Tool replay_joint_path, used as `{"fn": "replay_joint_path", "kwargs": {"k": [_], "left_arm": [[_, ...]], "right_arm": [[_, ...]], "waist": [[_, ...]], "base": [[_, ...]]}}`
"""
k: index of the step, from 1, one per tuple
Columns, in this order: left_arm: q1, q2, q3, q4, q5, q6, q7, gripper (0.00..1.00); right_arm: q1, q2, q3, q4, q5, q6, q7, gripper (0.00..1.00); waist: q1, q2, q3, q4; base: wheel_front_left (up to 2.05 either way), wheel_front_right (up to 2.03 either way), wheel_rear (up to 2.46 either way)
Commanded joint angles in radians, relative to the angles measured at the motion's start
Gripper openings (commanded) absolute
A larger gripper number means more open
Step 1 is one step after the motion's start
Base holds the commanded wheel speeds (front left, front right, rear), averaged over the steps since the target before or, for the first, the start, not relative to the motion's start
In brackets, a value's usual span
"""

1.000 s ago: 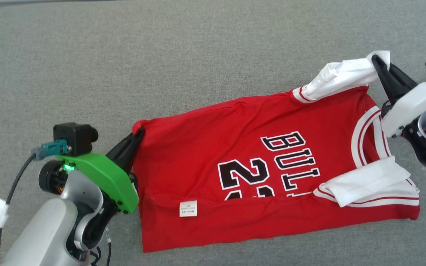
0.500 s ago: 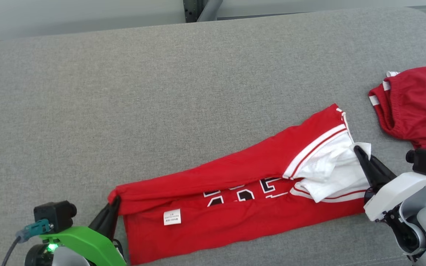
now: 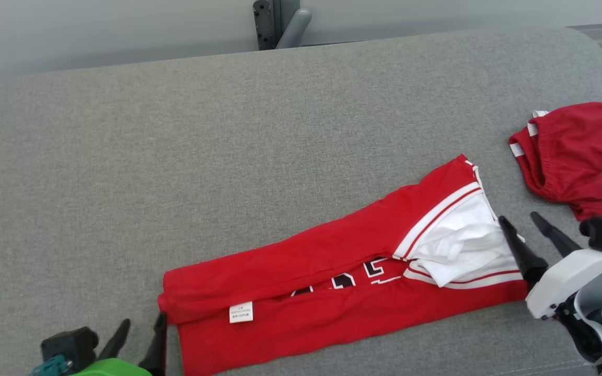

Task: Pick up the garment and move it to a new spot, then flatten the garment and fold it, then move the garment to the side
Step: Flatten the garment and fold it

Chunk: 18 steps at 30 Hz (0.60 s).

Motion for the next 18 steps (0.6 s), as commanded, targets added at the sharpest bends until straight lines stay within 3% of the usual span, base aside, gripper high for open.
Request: {"fn": "replay_joint_path", "kwargs": {"k": [1, 3, 7, 9, 13, 18], "left_arm": [[0.032, -0.007, 0.047, -0.013, 0.033, 0.042, -0.095, 1.00], [0.057, -0.010, 0.075, -0.012, 0.083, 0.074, -0.194, 1.00], [0.074, -0.006, 0.085, 0.013, 0.160, 0.109, -0.295, 1.00], [0.066, -0.033, 0.089, 0.030, 0.192, 0.121, -0.326, 1.00], [0.053, -0.079, 0.088, 0.076, 0.234, 0.098, -0.347, 1.00], [0.049, -0.143, 0.101, 0.122, 0.282, 0.046, -0.351, 1.00]], "right_arm": [[0.014, -0.019, -0.053, -0.022, -0.007, 0.000, 0.013, 1.00], [0.013, -0.018, -0.084, -0.036, -0.024, 0.000, 0.037, 1.00], [-0.012, 0.008, -0.114, -0.029, -0.051, 0.000, 0.081, 1.00], [-0.026, 0.032, -0.121, -0.002, -0.074, 0.000, 0.113, 1.00], [-0.063, 0.090, -0.117, 0.094, -0.122, 0.000, 0.155, 1.00], [-0.096, 0.105, -0.123, 0.243, -0.219, 0.000, 0.162, 1.00]], "waist": [[0.0000, 0.0055, -0.017, 0.002], [0.0000, 0.0055, -0.026, 0.005], [0.0000, 0.0055, -0.041, 0.017], [0.0000, 0.0055, -0.049, 0.030], [0.0000, 0.0055, -0.063, 0.058], [0.0000, 0.0055, -0.068, 0.100]], "base": [[0.00, 0.00, 0.00], [0.00, 0.00, 0.00], [0.00, 0.00, 0.00], [0.00, 0.00, 0.00], [0.00, 0.00, 0.00], [0.00, 0.00, 0.00]]}}
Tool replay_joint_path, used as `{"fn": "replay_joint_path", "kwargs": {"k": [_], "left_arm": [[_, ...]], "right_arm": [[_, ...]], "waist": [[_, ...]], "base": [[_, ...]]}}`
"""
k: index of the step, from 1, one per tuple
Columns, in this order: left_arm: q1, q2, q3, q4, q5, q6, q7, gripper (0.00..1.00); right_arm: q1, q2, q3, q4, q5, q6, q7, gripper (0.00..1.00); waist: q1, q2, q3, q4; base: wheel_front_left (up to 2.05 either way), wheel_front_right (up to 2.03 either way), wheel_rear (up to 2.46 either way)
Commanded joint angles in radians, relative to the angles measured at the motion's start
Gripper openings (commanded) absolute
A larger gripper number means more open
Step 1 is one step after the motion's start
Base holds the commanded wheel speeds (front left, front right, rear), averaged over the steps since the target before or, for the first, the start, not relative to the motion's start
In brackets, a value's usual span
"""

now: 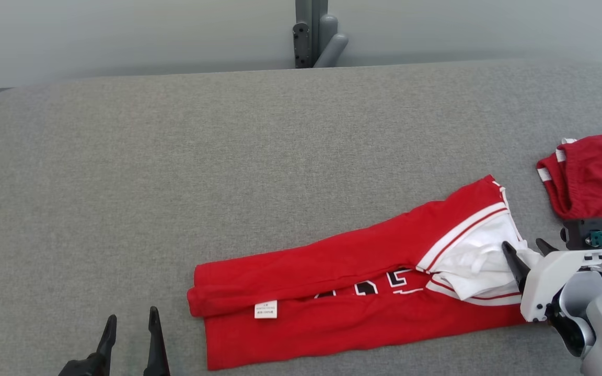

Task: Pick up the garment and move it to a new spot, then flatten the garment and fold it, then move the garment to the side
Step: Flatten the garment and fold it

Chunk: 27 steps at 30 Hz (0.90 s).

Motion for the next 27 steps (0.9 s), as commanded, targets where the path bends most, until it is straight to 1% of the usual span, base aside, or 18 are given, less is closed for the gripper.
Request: {"fn": "replay_joint_path", "kwargs": {"k": [1, 6, 10, 12, 13, 14, 15, 16, 19, 24, 27], "left_arm": [[-0.008, -0.015, 0.016, 0.007, 0.017, -0.016, -0.004, 1.00], [0.025, -0.076, 0.067, 0.022, 0.077, -0.075, -0.004, 1.00], [0.036, -0.111, 0.099, 0.055, 0.129, -0.129, -0.004, 1.00], [0.036, -0.130, 0.117, 0.070, 0.155, -0.162, -0.004, 1.00], [0.037, -0.137, 0.126, 0.075, 0.170, -0.175, -0.004, 1.00], [0.037, -0.147, 0.138, 0.077, 0.178, -0.188, -0.004, 1.00], [0.038, -0.157, 0.151, 0.081, 0.187, -0.198, -0.004, 1.00], [0.039, -0.164, 0.162, 0.086, 0.201, -0.208, -0.004, 1.00], [0.043, -0.189, 0.193, 0.102, 0.234, -0.233, -0.004, 1.00], [0.058, -0.223, 0.232, 0.122, 0.271, -0.272, -0.004, 1.00], [0.064, -0.238, 0.252, 0.130, 0.286, -0.286, -0.004, 1.00]], "right_arm": [[-0.014, 0.002, -0.003, 0.030, -0.022, -0.001, -0.002, 1.00], [-0.029, 0.008, 0.004, 0.122, -0.038, -0.001, 0.015, 1.00], [-0.033, 0.024, 0.026, 0.191, -0.014, -0.001, 0.046, 1.00], [-0.032, 0.043, 0.050, 0.223, 0.014, 0.000, 0.084, 1.00], [-0.031, 0.053, 0.070, 0.225, 0.036, 0.001, 0.094, 0.30], [-0.029, 0.062, 0.086, 0.223, 0.069, 0.003, 0.107, 0.00], [-0.026, 0.064, 0.108, 0.214, 0.098, 0.004, 0.120, 0.00], [-0.029, 0.051, 0.111, 0.205, 0.124, 0.004, 0.107, 0.00], [-0.057, -0.008, 0.097, 0.203, 0.167, -0.002, 0.047, 0.00], [-0.097, -0.099, 0.073, 0.213, 0.211, -0.001, 0.004, 0.00], [-0.110, -0.160, 0.047, 0.203, 0.232, -0.001, -0.017, 0.00]], "waist": [[0.0001, 0.0055, -0.008, 0.030], [0.0001, 0.0055, -0.012, 0.049], [0.0001, 0.0055, -0.016, 0.049], [0.0001, 0.0055, -0.019, 0.046], [0.0001, 0.0055, -0.022, 0.045], [0.0001, 0.0055, -0.026, 0.044], [0.0001, 0.0055, -0.029, 0.043], [0.0001, 0.0055, -0.033, 0.041], [0.0001, 0.0055, -0.045, 0.035], [0.0001, 0.0055, -0.079, 0.030], [0.0001, 0.0055, -0.100, 0.031]], "base": [[0.00, 0.00, 0.00], [0.00, 0.00, 0.00], [0.00, 0.00, 0.00], [0.00, 0.00, 0.00], [0.00, 0.00, 0.00], [0.00, 0.00, 0.00], [0.00, 0.00, 0.00], [0.00, 0.00, 0.00], [0.00, 0.00, 0.00], [0.00, 0.00, 0.00], [0.00, 0.00, 0.00]]}}
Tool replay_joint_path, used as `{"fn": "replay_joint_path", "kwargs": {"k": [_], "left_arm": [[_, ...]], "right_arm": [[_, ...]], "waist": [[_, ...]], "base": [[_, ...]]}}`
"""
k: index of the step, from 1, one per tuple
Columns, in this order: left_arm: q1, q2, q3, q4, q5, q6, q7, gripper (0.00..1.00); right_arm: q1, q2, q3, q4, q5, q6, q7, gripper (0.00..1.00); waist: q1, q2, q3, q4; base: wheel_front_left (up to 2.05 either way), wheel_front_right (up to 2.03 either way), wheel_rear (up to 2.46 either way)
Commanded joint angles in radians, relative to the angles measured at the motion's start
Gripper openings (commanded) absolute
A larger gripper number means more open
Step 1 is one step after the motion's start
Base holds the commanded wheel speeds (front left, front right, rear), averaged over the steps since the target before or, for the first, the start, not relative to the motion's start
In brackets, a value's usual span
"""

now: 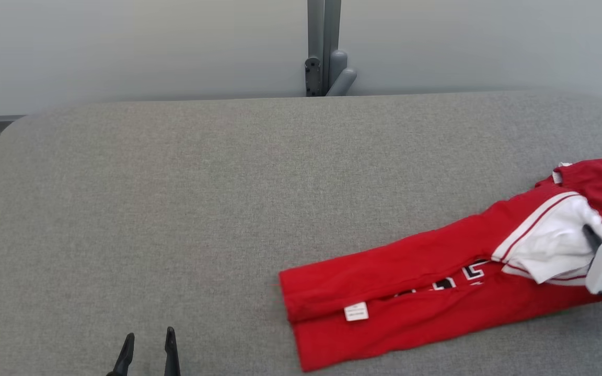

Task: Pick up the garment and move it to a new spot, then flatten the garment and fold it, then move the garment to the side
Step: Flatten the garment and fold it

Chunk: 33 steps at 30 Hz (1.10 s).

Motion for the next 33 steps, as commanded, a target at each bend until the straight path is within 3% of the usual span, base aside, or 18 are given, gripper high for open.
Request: {"fn": "replay_joint_path", "kwargs": {"k": [1, 5, 9, 14, 18, 22, 24, 28, 32, 33], "left_arm": [[0.019, -0.007, 0.008, 0.007, 0.016, -0.008, -0.003, 1.00], [0.032, -0.019, 0.016, 0.010, 0.022, -0.019, -0.003, 1.00], [0.051, -0.024, 0.021, 0.014, 0.034, -0.026, -0.003, 1.00], [0.064, -0.027, 0.016, 0.020, 0.047, -0.031, -0.003, 1.00], [0.048, -0.027, 0.001, 0.021, 0.030, -0.031, -0.003, 1.00], [0.028, -0.027, -0.007, 0.026, 0.039, -0.034, -0.003, 1.00], [0.020, -0.027, -0.010, 0.032, 0.052, -0.040, -0.003, 1.00], [0.015, -0.027, -0.012, 0.043, 0.061, -0.046, -0.003, 1.00], [0.021, -0.028, -0.021, 0.048, 0.055, -0.044, -0.003, 1.00], [0.024, -0.028, -0.023, 0.048, 0.054, -0.043, -0.003, 1.00]], "right_arm": [[-0.014, -0.035, -0.017, -0.015, 0.020, -0.002, -0.016, 0.00], [-0.017, -0.090, -0.026, -0.077, 0.038, -0.002, -0.026, 0.00], [0.022, -0.117, 0.020, -0.237, 0.055, -0.001, 0.000, 0.00], [0.086, -0.056, 0.169, -0.485, 0.049, -0.001, 0.084, 0.00], [0.131, 0.042, 0.300, -0.578, 0.014, -0.001, 0.137, 0.00], [0.129, 0.167, 0.360, -0.525, -0.035, -0.001, 0.118, 0.00], [0.115, 0.260, 0.383, -0.458, -0.061, -0.001, 0.093, 0.00], [0.098, 0.348, 0.392, -0.362, -0.097, -0.001, 0.064, 0.00], [0.082, 0.391, 0.385, -0.283, -0.130, -0.001, 0.045, 0.00], [0.080, 0.399, 0.383, -0.268, -0.136, -0.001, 0.041, 0.19]], "waist": [[0.0001, 0.0055, -0.025, 0.001], [0.0001, 0.0055, -0.039, 0.004], [0.0001, 0.0055, -0.052, -0.002], [0.0001, 0.0055, -0.057, -0.020], [0.0001, 0.0055, -0.052, -0.024], [0.0001, 0.0055, -0.045, -0.015], [0.0001, 0.0055, -0.041, -0.001], [0.0001, 0.0055, -0.039, 0.022], [0.0001, 0.0055, -0.043, 0.042], [0.0001, 0.0055, -0.044, 0.046]], "base": [[0.00, 0.00, 0.00], [0.00, 0.00, 0.00], [0.00, 0.00, 0.00], [0.00, 0.00, 0.00], [0.00, 0.00, 0.00], [0.00, 0.00, 0.00], [0.00, 0.00, 0.00], [0.00, 0.00, 0.00], [0.00, 0.00, 0.00], [0.00, 0.00, 0.00]]}}
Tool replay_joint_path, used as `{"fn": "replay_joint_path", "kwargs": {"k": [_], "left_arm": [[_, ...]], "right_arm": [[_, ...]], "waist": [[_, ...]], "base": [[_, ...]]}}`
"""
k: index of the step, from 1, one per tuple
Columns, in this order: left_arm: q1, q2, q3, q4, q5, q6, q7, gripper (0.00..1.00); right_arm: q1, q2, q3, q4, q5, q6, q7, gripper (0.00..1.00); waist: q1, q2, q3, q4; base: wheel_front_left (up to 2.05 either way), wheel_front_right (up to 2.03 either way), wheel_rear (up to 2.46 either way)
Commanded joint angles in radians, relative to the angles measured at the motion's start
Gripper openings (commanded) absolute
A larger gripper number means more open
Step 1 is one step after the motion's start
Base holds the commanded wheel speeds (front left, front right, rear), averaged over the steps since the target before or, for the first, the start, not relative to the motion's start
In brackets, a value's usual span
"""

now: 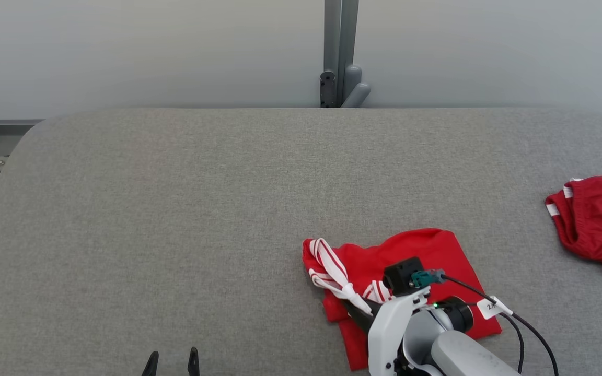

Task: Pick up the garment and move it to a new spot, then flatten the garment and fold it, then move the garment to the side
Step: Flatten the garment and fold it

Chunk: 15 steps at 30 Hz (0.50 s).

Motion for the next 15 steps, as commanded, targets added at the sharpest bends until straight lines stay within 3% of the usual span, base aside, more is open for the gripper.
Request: {"fn": "replay_joint_path", "kwargs": {"k": [1, 2, 8, 15], "left_arm": [[-0.003, 0.001, -0.001, 0.001, 0.001, 0.001, -0.003, 1.00], [-0.001, 0.001, 0.000, 0.002, 0.000, 0.000, -0.003, 1.00], [0.022, 0.001, 0.027, 0.011, 0.007, -0.002, -0.003, 1.00], [0.045, 0.001, 0.049, 0.004, -0.001, 0.003, -0.003, 1.00]], "right_arm": [[-0.012, 0.008, -0.003, 0.009, -0.008, 0.000, -0.013, 0.72], [-0.013, 0.013, -0.004, 0.017, -0.013, 0.000, -0.018, 1.00], [0.031, 0.018, -0.024, -0.041, -0.007, 0.000, -0.078, 1.00], [0.136, -0.057, -0.102, -0.241, -0.012, 0.000, -0.127, 1.00]], "waist": [[0.0000, 0.0055, -0.003, 0.009], [0.0000, 0.0055, -0.004, 0.011], [0.0000, 0.0055, -0.025, 0.004], [0.0000, 0.0055, -0.049, -0.037]], "base": [[0.00, 0.00, 0.00], [0.00, 0.00, 0.00], [0.00, 0.00, 0.00], [0.00, 0.00, 0.00]]}}
